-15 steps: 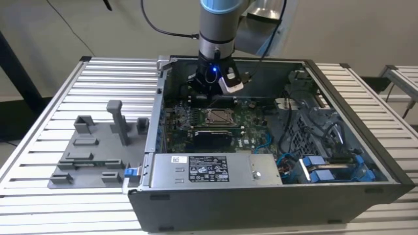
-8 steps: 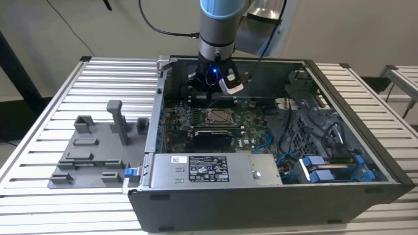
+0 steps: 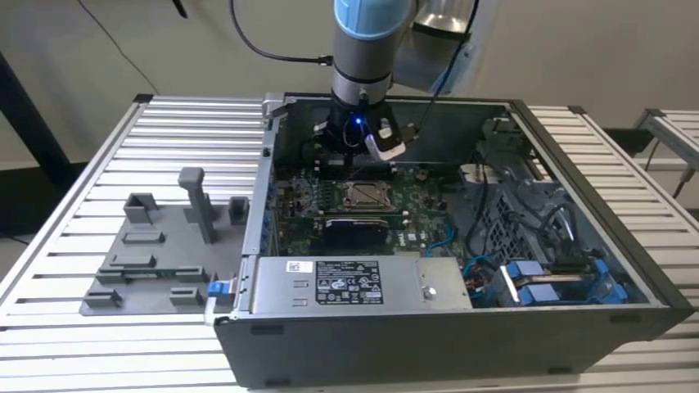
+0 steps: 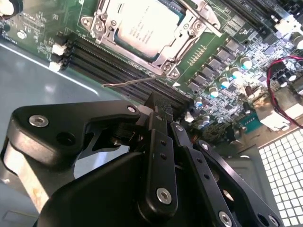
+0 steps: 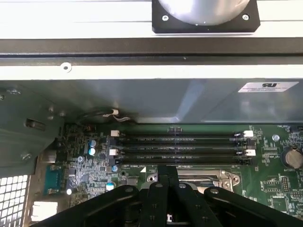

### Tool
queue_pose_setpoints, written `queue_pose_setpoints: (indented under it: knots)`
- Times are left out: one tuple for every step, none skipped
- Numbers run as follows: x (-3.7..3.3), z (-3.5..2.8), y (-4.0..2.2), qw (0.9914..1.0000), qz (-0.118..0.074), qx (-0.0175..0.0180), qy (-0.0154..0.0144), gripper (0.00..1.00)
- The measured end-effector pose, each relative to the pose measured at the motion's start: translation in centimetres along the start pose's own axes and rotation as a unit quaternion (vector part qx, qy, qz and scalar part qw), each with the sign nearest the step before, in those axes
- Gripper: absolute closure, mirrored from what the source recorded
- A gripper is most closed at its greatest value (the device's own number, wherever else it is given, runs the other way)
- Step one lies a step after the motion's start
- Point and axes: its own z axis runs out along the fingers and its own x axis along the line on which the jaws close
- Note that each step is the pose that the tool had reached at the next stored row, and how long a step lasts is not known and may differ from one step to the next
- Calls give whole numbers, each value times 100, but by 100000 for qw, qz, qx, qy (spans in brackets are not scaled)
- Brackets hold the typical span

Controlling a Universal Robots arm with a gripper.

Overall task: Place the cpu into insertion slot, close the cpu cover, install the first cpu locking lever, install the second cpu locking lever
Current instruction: 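Install the first cpu locking lever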

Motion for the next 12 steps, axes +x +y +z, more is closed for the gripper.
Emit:
queue_pose_setpoints:
  knots:
    - [0,0,0,100000,2,3,8,89]
    - [0,0,0,100000,5,5,12,89]
    - [1,14,-4,100000,-2,0,8,89]
    - [3,31,-10,100000,-1,-6,2,89]
    - [5,48,-15,100000,-7,-1,4,89]
    - [8,66,-20,100000,0,1,5,89]
    - [9,84,-26,100000,2,-4,2,89]
    - [9,100,-31,100000,-2,-3,10,89]
    - [9,118,-35,100000,-8,-14,10,89]
    - [10,136,-38,100000,-2,-17,7,89]
    - [10,155,-39,100000,3,-21,3,89]
    - [10,174,-40,100000,5,-26,2,89]
